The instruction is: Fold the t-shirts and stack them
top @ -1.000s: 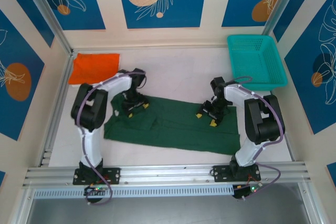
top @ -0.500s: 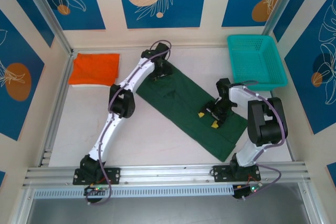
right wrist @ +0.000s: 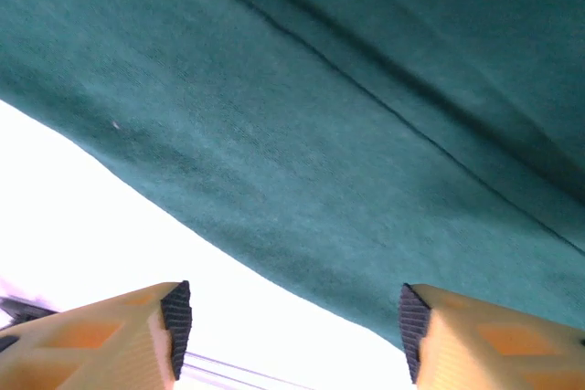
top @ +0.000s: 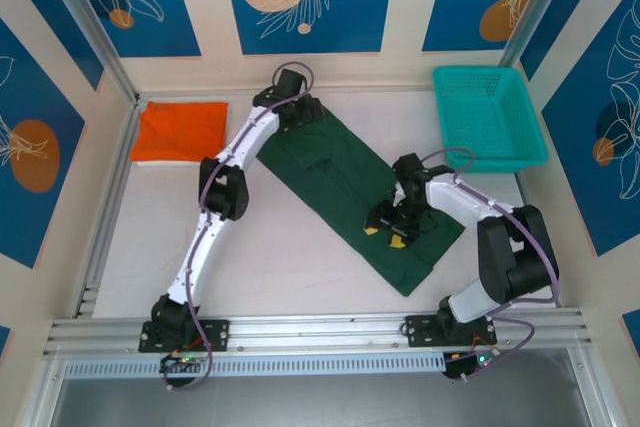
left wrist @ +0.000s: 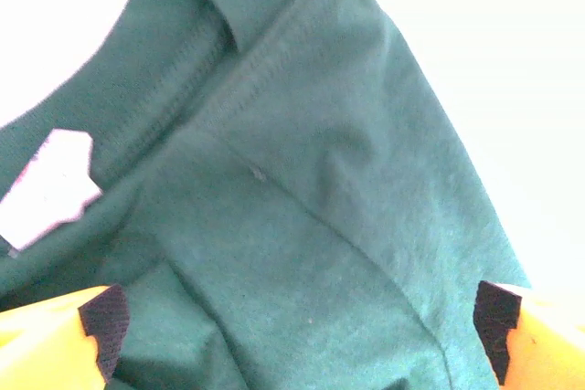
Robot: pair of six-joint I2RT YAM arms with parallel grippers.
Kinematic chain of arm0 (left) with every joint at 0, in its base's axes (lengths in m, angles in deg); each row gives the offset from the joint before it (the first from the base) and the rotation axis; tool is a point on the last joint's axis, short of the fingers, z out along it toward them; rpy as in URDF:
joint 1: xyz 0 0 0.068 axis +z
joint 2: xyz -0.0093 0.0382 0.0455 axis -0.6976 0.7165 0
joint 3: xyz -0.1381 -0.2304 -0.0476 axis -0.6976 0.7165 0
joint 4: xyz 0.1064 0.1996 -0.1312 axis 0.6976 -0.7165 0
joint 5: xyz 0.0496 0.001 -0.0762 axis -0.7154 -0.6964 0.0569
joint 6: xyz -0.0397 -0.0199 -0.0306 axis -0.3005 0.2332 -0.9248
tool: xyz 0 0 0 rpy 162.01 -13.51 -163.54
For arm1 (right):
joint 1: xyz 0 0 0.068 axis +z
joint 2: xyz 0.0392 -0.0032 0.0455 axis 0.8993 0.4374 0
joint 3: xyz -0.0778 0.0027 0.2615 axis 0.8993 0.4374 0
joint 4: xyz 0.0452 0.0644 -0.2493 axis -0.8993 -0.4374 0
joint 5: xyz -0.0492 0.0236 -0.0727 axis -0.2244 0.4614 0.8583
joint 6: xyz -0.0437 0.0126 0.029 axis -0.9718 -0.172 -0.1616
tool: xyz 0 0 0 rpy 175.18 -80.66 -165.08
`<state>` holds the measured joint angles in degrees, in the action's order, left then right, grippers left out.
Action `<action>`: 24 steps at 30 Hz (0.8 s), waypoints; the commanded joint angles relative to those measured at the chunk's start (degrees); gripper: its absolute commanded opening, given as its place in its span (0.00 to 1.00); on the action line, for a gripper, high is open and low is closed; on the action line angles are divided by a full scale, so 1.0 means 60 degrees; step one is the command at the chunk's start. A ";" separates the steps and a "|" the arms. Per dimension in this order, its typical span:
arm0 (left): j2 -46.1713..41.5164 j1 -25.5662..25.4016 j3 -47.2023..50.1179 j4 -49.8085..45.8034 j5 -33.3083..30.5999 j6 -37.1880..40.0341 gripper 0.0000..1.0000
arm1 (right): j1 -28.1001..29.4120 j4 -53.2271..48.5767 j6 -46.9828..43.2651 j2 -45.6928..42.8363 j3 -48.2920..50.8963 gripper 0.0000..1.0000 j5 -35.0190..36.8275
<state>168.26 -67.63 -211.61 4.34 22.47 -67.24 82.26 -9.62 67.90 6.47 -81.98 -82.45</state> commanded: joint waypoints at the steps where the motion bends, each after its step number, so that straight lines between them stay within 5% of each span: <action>1: -0.1584 0.0003 -0.0163 0.0129 0.0128 -0.0039 1.00 | 0.0218 0.0310 -0.0109 0.0832 -0.0053 0.60 -0.0210; 6: -0.2996 -0.0011 0.0916 -0.1577 -0.0873 -0.0356 1.00 | 0.0367 0.0371 0.0198 0.1899 -0.0377 0.56 -0.0084; 13: -0.5701 0.0065 0.5983 -0.1767 -0.1941 -0.0857 1.00 | 0.1663 0.0902 0.1448 0.2817 -0.1095 0.56 -0.0821; 19: -0.6222 0.0549 0.7875 -0.1597 -0.1452 -0.1044 0.99 | 0.3295 0.0868 0.2057 0.3651 -0.2394 0.56 -0.0925; 24: -0.4720 0.0532 0.6933 -0.1487 0.0059 -0.0298 0.88 | 0.4657 0.0858 0.1716 0.4458 -0.3132 0.57 -0.1187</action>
<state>134.88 -64.48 -165.71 -4.51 16.79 -71.43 106.87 -5.92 78.81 29.25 -100.19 -89.68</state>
